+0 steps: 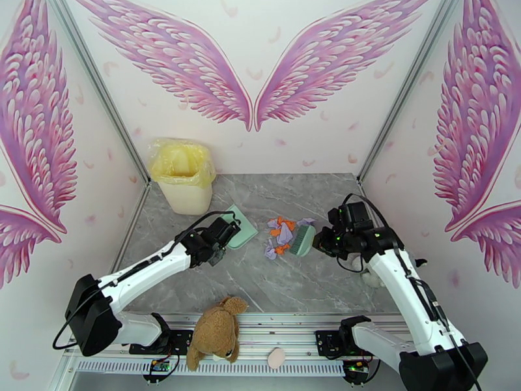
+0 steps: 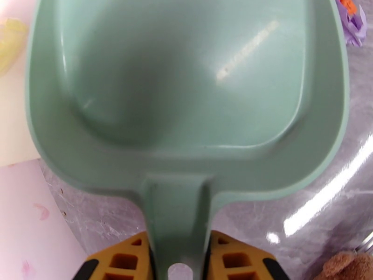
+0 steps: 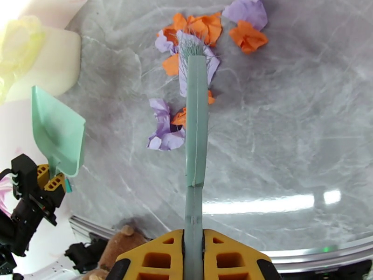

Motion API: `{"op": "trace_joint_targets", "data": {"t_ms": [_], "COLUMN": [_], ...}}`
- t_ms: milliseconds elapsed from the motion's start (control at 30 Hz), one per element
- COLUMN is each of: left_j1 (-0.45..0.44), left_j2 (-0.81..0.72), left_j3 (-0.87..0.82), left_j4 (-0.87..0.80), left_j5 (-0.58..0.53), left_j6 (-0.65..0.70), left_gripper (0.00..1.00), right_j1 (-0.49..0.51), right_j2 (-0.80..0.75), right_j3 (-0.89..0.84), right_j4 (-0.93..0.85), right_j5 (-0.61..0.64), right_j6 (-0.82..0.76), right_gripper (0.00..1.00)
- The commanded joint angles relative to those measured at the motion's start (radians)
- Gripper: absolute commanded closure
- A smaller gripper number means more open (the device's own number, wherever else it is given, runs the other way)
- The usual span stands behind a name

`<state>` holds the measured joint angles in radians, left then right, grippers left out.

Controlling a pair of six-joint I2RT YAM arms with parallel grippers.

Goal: Sweep away the paper scraps from the table

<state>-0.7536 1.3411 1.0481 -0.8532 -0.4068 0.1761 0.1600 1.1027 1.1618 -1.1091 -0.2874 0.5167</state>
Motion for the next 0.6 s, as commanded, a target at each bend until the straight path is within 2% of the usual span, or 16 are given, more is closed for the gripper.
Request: {"op": "trace_joint_targets", "data": {"t_ms": [0,133,233,400,467,567], "left_j1": [-0.011,-0.044,-0.047,-0.043,-0.036,-0.036], "left_j2": [-0.084,-0.103,-0.058,0.110,0.148,0.184], "left_j3": [-0.032,-0.038,-0.013,0.054,0.065,0.093], "left_j4": [-0.054,-0.070,-0.114,-0.258,-0.286,-0.293], "left_j5": [0.065,0.146,0.183,0.171,0.206,0.280], "left_j6": [-0.010,0.017,0.031,0.099,0.125,0.137], "left_gripper": [1.00,1.00,1.00,1.00,1.00,1.00], "right_j1": [0.007,0.007,0.006,0.006,0.007,0.005], "right_j2": [0.047,0.162,0.270,0.391,0.420,0.481], "right_j3": [0.107,0.257,0.381,0.507,0.525,0.567], "right_j4": [-0.111,-0.122,-0.135,-0.121,-0.113,-0.124], "right_j5": [0.141,0.268,0.345,0.357,0.364,0.448], "right_j6": [-0.127,-0.178,-0.211,-0.220,-0.233,-0.275], "right_gripper": [1.00,1.00,1.00,1.00,1.00,1.00]}}
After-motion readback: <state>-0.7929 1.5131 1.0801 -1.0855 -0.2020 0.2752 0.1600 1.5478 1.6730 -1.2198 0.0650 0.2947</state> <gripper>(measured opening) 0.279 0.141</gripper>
